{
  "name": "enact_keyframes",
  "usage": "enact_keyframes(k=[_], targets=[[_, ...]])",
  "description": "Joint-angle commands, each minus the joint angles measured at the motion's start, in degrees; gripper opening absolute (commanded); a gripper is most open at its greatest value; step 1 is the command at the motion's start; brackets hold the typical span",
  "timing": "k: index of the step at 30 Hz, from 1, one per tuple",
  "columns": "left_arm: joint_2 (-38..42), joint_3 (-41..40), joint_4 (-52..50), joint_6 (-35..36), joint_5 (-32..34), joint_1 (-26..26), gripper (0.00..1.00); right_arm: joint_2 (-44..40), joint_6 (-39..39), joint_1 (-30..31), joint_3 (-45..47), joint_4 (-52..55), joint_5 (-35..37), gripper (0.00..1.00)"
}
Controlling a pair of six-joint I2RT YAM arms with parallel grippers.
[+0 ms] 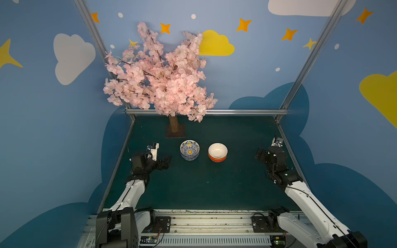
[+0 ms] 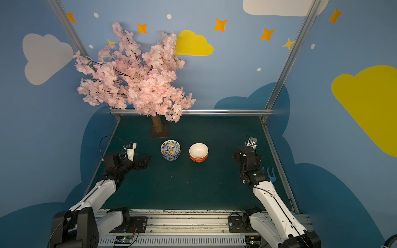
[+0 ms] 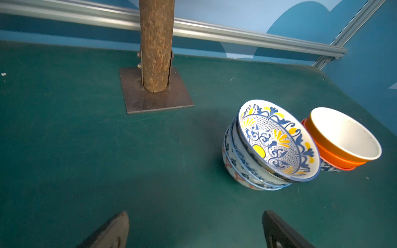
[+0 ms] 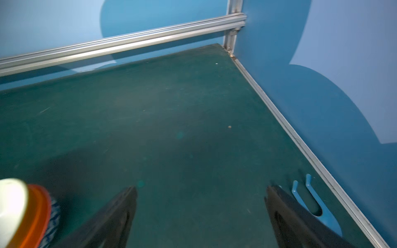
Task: Stack the bowls
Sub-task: Reset both arms
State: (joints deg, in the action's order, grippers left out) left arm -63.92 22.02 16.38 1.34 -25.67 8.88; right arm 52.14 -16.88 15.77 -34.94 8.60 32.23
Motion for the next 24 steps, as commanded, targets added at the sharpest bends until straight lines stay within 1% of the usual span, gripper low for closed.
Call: enact_keyframes(k=[1, 3, 6, 12, 14, 19, 21, 23, 24], targets=[[-1.8, -2.3, 12.4, -1.6, 0.3, -1.6, 1.00, 0.0, 2.6, -2.0, 1.2, -10.4, 4.8, 0.98], [-3.0, -3.8, 16.6, -0.5, 3.1, -3.1, 1.00, 1.1, 4.8, -2.5, 2.4, -11.8, 4.8, 0.98], [-5.7, -5.6, 23.1, 0.2, 6.5, -4.6, 1.00, 2.7, 8.6, -2.5, 5.4, -16.8, 3.8, 0.98], [-12.7, -9.3, 39.9, -0.3, 10.2, -5.3, 1.00, 6.2, 12.9, -2.8, 15.9, -36.0, 5.3, 0.98], [-15.9, -9.3, 42.9, -0.3, 13.2, -5.7, 1.00, 7.5, 13.5, -3.1, 18.0, -41.0, 4.6, 0.98], [-24.0, -9.8, 50.4, -0.4, 16.4, -6.8, 1.00, 8.9, 17.9, -3.3, 20.2, -46.2, 1.1, 0.98], [-27.2, -10.4, 55.7, -0.7, 17.3, -6.9, 1.00, 10.3, 18.8, -3.3, 21.4, -49.0, 0.0, 0.98], [-28.3, -10.5, 57.9, -1.0, 17.9, -6.9, 1.00, 12.5, 18.8, -3.4, 22.7, -52.1, -0.6, 0.98], [-28.1, -10.3, 57.3, -1.0, 18.1, -7.0, 1.00, 14.2, 19.1, -3.4, 23.3, -54.5, -0.7, 0.98]])
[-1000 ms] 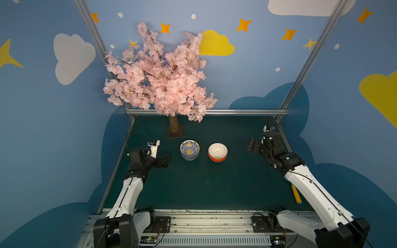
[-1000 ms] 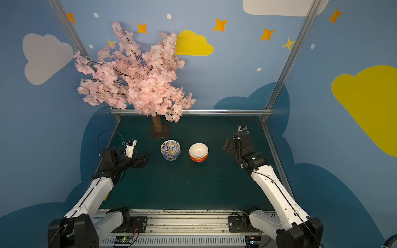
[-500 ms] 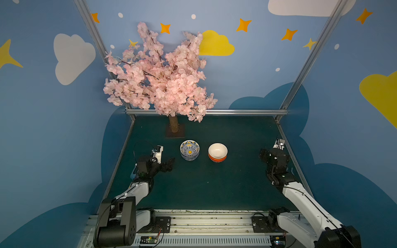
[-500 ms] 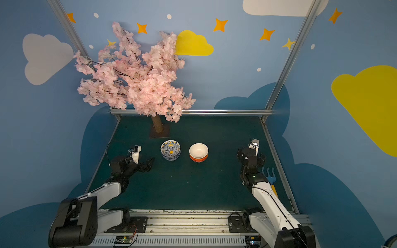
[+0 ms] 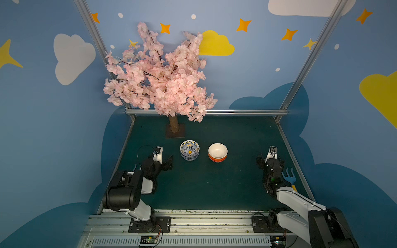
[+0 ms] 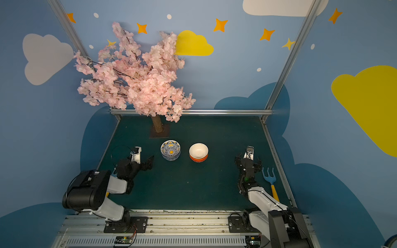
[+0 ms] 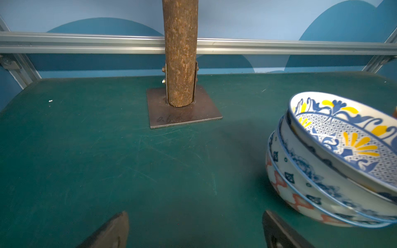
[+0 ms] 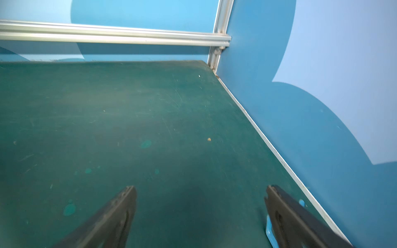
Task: Stack the bowls
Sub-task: Reset both arms
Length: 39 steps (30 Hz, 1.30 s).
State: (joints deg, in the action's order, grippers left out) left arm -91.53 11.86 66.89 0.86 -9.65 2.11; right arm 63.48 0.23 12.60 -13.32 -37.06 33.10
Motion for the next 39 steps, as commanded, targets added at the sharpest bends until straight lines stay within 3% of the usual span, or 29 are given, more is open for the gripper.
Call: enact_keyframes(k=[1, 11, 16, 22, 39], targets=[[-0.1, 0.3, 5.6, -0.6, 2.4, -0.3, 1.00, 4.0, 2.5, -0.1, 2.2, -10.9, -1.9, 0.98], [1.2, 6.7, -8.1, 1.3, 5.7, -2.5, 1.00, 21.4, 6.2, -0.1, 0.0, -25.3, -7.0, 0.98], [1.4, 8.2, -11.4, 2.5, 8.2, -4.0, 1.00, 20.8, 3.7, -3.3, -7.2, -10.3, -10.0, 0.98], [1.4, 8.5, -11.9, 2.7, 8.0, -4.1, 1.00, 21.1, 1.0, -8.4, -12.9, 1.2, -19.5, 0.98], [1.6, 8.2, -11.6, 3.0, 7.4, -4.1, 1.00, 20.9, 1.0, -8.8, -13.1, 2.0, -20.4, 0.98]])
